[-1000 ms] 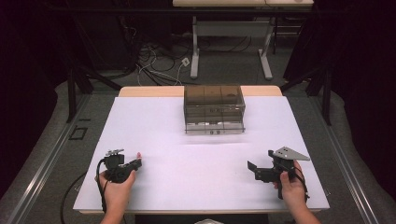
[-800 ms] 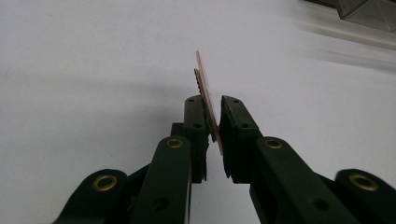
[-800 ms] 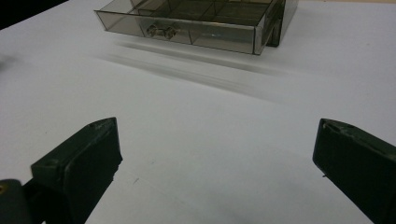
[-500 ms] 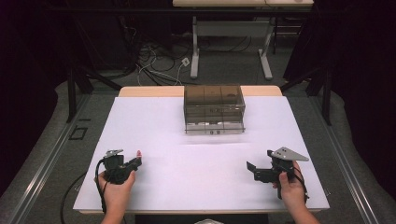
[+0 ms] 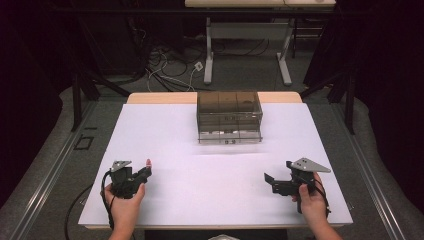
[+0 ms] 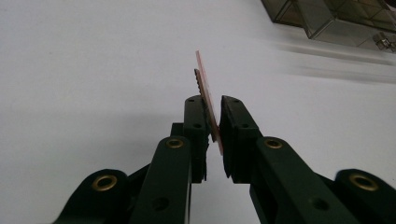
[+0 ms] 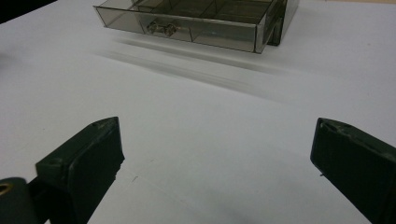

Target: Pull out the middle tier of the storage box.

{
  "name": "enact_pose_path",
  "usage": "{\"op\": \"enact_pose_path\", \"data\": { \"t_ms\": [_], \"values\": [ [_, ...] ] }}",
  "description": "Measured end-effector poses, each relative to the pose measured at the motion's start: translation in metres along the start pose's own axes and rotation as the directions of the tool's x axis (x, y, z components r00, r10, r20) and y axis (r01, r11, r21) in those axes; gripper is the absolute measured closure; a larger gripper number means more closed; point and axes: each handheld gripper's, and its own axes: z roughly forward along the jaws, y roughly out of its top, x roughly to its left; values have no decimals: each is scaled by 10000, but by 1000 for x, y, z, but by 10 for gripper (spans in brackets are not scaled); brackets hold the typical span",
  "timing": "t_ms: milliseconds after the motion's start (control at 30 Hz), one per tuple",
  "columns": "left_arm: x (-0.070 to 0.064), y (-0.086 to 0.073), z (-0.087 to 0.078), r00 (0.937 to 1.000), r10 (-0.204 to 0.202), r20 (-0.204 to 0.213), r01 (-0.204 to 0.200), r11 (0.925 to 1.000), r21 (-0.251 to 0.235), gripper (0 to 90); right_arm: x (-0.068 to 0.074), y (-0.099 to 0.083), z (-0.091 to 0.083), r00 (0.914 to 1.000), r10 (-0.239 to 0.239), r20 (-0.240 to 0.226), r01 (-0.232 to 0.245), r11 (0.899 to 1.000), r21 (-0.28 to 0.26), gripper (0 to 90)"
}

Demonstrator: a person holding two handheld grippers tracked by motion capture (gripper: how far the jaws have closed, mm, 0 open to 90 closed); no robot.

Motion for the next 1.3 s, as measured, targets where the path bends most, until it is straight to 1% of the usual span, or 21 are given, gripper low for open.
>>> {"op": "enact_pose_path", "data": {
  "t_ms": [100,267,467,667,800,833,867,933,1100,1167,1300],
  "values": [
    [-1,0,-2,10000,50,-31,-50,9999,-90,814,-1,0,0,10000,-20,5,20,10000,0,23],
    [-2,0,-4,9999,129,29,-128,9995,-272,814,-1,0,0,10000,15,7,-15,10000,9,23],
    [-3,0,-6,9997,236,102,-233,9993,-285,814,-2,-1,1,10000,6,11,-6,10000,-45,23],
    [-6,0,-10,9993,322,171,-312,9979,-561,814,-2,-1,1,10000,51,5,-51,10000,22,23],
    [-8,0,-13,9985,527,180,-512,9961,-724,814,-2,-1,1,10000,27,16,-27,10000,-19,23],
    [-9,0,-13,9984,546,172,-530,9953,-811,814,-2,0,0,10000,-9,-39,10,9999,135,23],
    [-9,0,-14,9982,573,198,-555,9951,-818,815,-2,-1,1,10000,19,-21,-19,10000,31,23],
    [-10,0,-15,9977,661,182,-641,9935,-943,815,-2,-1,1,10000,25,9,-25,10000,-5,23],
    [-12,0,-18,9965,818,180,-793,9908,-1101,815,-2,-1,1,10000,8,-21,-8,10000,16,23],
    [-13,0,-19,9964,824,193,-797,9903,-1140,815,-2,-1,1,10000,66,-28,-66,10000,33,23],
    [-15,0,-21,9953,951,159,-921,9865,-1351,814,-2,-1,0,10000,30,-20,-30,10000,48,23]
  ]
}}
